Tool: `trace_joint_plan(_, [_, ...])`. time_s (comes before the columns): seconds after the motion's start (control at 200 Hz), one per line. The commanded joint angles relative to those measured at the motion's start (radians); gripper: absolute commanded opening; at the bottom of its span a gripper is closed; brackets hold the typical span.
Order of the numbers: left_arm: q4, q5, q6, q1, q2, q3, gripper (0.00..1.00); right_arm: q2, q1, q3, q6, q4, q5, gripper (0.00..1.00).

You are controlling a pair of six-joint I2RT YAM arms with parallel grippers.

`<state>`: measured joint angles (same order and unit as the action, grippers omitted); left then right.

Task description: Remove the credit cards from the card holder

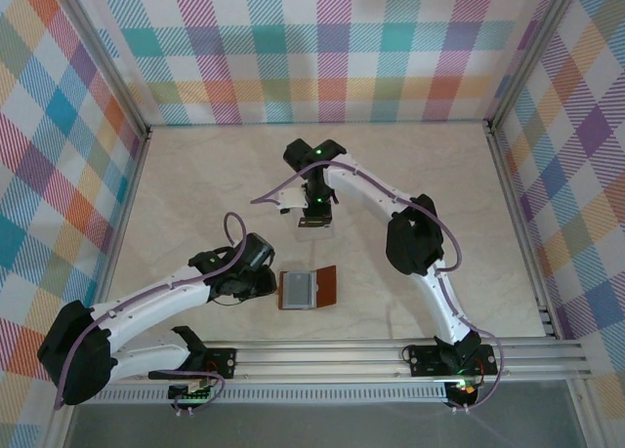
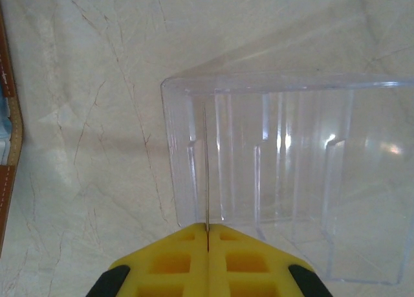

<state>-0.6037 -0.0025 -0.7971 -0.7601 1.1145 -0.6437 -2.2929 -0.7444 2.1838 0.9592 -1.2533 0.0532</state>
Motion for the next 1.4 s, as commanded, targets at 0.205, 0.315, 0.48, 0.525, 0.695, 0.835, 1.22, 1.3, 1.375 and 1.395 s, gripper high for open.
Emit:
trace_joint_plan(0.205, [-0.038, -0.023, -0.015, 0.009, -0.027, 0.018, 0.25, -0.047, 0.007, 0.032, 0.011, -0.057, -0.039, 0.00])
trace_joint_plan(0.315, [-0.038, -0.023, -0.015, 0.011, -0.027, 0.016, 0.25, -0.060, 0.006, 0.031, 0.006, -0.065, -0.048, 0.00])
trace_joint_plan(0.48, [-0.035, -0.016, -0.012, 0.011, -0.013, 0.016, 0.25, -0.080, 0.005, 0.040, -0.002, -0.067, -0.053, 0.02])
trace_joint_plan(0.525, [-0.030, -0.011, -0.012, 0.010, -0.009, 0.018, 0.25, -0.085, 0.005, 0.047, -0.002, -0.069, -0.057, 0.06])
trace_joint_plan(0.695, [-0.025, -0.004, -0.007, 0.010, 0.002, 0.018, 0.25, -0.094, 0.006, 0.065, -0.009, -0.056, -0.042, 0.16])
trace_joint_plan(0.835, [-0.018, 0.002, -0.006, 0.011, 0.009, 0.019, 0.25, -0.084, 0.009, 0.067, -0.009, -0.043, -0.033, 0.19])
trace_joint_plan(1.22, [-0.018, 0.003, -0.003, 0.012, 0.012, 0.015, 0.25, -0.054, 0.014, 0.072, -0.004, 0.020, 0.020, 0.19])
trace_joint_plan(1.3, [-0.019, 0.002, -0.003, 0.012, 0.011, 0.014, 0.25, -0.049, 0.015, 0.071, -0.007, 0.038, 0.032, 0.19])
trace_joint_plan(1.375, [-0.018, 0.004, -0.002, 0.012, 0.011, 0.013, 0.25, -0.045, 0.014, 0.071, -0.009, 0.056, 0.050, 0.20])
trace_joint_plan(1.395, [-0.018, 0.004, -0.001, 0.012, 0.011, 0.013, 0.25, -0.044, 0.016, 0.071, -0.009, 0.059, 0.052, 0.20])
